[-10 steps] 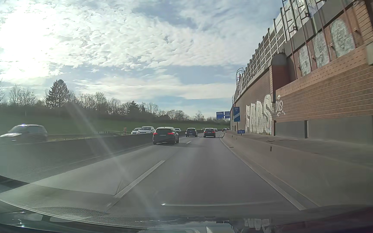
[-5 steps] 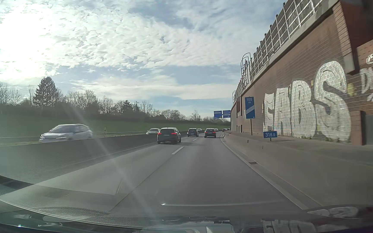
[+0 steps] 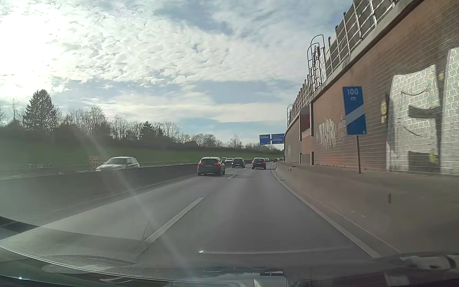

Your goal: Follow the waypoints while adhering to traffic rules and regulations

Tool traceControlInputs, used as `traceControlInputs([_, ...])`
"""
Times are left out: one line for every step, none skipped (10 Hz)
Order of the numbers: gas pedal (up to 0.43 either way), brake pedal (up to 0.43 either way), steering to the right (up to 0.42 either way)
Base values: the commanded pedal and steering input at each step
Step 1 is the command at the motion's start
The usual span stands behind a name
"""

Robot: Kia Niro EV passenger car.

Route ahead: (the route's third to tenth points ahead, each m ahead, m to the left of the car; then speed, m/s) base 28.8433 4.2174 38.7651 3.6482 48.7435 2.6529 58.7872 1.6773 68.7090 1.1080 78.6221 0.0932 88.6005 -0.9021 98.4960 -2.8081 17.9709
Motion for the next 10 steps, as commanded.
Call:
traceControlInputs([0.209,0.0,0.006])
traceControlInputs([0.209,0.0,0.006])
traceControlInputs([0.209,0.0,0.006])
traceControlInputs([0.209,0.0,0.006])
traceControlInputs([0.209,0.0,0.006])
traceControlInputs([0.209,0.0,0.006])
traceControlInputs([0.209,0.0,0.006])
traceControlInputs([0.209,0.0,0.006])
traceControlInputs([0.209,0.0,0.006])
traceControlInputs([0.209,0.0,0.006])
